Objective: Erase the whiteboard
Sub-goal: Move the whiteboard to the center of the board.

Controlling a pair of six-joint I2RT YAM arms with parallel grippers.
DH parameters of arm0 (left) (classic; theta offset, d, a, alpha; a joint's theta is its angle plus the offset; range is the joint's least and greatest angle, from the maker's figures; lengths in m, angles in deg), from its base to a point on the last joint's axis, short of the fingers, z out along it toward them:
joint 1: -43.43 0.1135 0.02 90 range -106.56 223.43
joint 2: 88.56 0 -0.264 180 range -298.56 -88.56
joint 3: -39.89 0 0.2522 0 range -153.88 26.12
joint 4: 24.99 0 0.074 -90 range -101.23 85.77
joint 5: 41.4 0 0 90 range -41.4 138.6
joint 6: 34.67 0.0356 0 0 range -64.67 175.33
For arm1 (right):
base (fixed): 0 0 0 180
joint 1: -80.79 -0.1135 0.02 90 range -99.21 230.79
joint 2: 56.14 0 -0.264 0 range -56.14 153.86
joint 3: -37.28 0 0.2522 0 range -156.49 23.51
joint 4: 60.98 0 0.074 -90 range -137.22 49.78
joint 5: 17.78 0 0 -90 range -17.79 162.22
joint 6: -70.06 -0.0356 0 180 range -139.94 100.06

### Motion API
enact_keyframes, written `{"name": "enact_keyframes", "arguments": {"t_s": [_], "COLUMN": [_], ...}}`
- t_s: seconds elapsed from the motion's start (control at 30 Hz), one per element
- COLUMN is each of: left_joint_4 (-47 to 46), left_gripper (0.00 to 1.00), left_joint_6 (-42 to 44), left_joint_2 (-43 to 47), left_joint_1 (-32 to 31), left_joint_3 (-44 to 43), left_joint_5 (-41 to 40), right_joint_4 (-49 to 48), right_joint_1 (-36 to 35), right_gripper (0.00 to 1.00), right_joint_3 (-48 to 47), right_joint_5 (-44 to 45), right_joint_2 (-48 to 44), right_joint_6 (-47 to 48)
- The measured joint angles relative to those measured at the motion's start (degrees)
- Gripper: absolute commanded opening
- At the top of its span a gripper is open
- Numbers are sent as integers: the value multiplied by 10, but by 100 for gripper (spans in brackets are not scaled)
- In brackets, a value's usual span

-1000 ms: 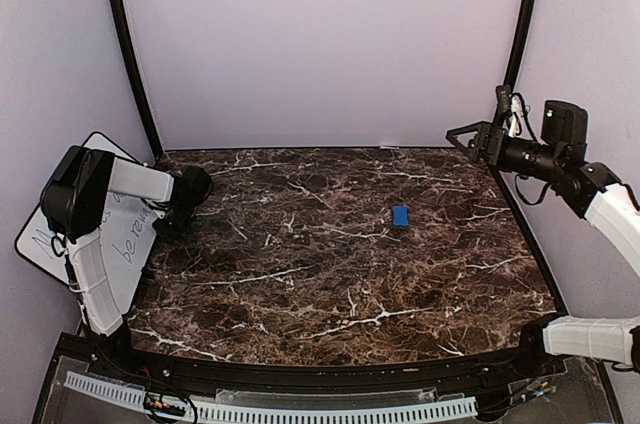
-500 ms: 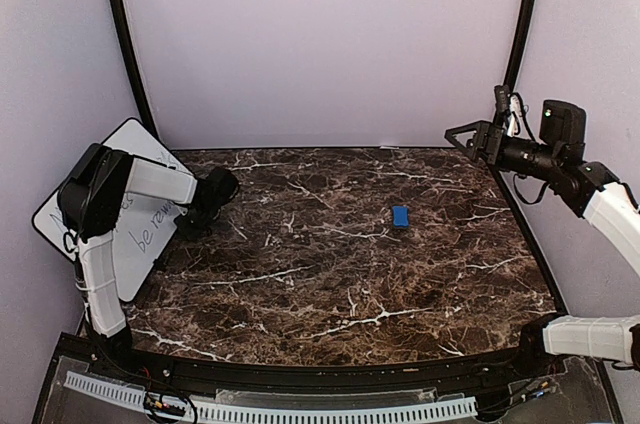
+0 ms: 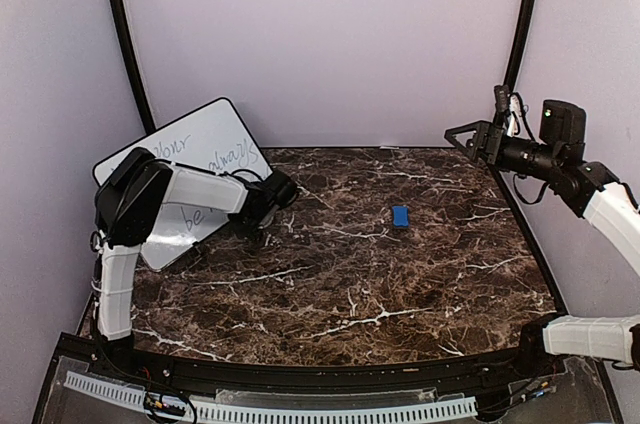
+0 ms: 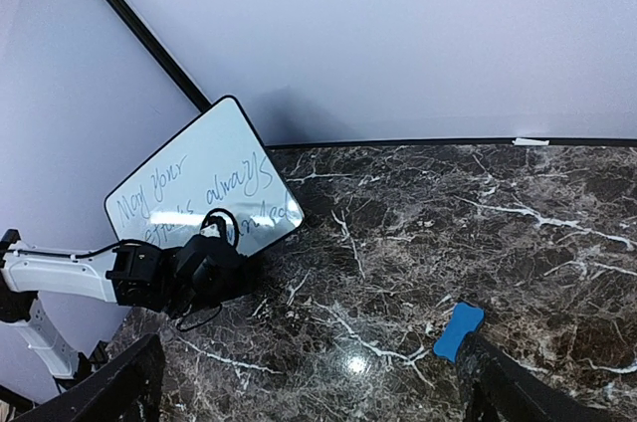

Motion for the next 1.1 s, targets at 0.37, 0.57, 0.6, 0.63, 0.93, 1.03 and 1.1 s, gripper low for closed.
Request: {"name": "enact_keyframes", "arguments": {"t_s": [0.37,0.57,0.6,0.63,0.93,1.03,1.1], "left_joint_4": [-85,-112,-118,-125,-160,-163,-163], "left_gripper": [11,26,33,40,78,84,87], "left_joint_6": [76,98,102,106,140,151,162], "left_joint_2": [-52,-52,-52,-52,-52,-48,-41], "left_joint_1": [-77,-77,-77,-78,-100,-109,-112], "left_joint_3": [-77,-77,-77,-77,-80,-78,-71], "left_joint_5": [60,89,96,103,133,141,149], "right_joint_4": [1,2,2,2,5,5,4], "right_joint_1": [0,0,0,0,0,0,-1], "right_gripper": [99,99,99,99,99,99,99], "right_joint_3": [0,0,0,0,0,0,0], "right_joint_5": [2,3,3,3,6,9,11], "right_joint_2": [-9,-12,-12,-12,-12,-11,-7], "right_joint_6": [0,0,0,0,1,1,2]}}
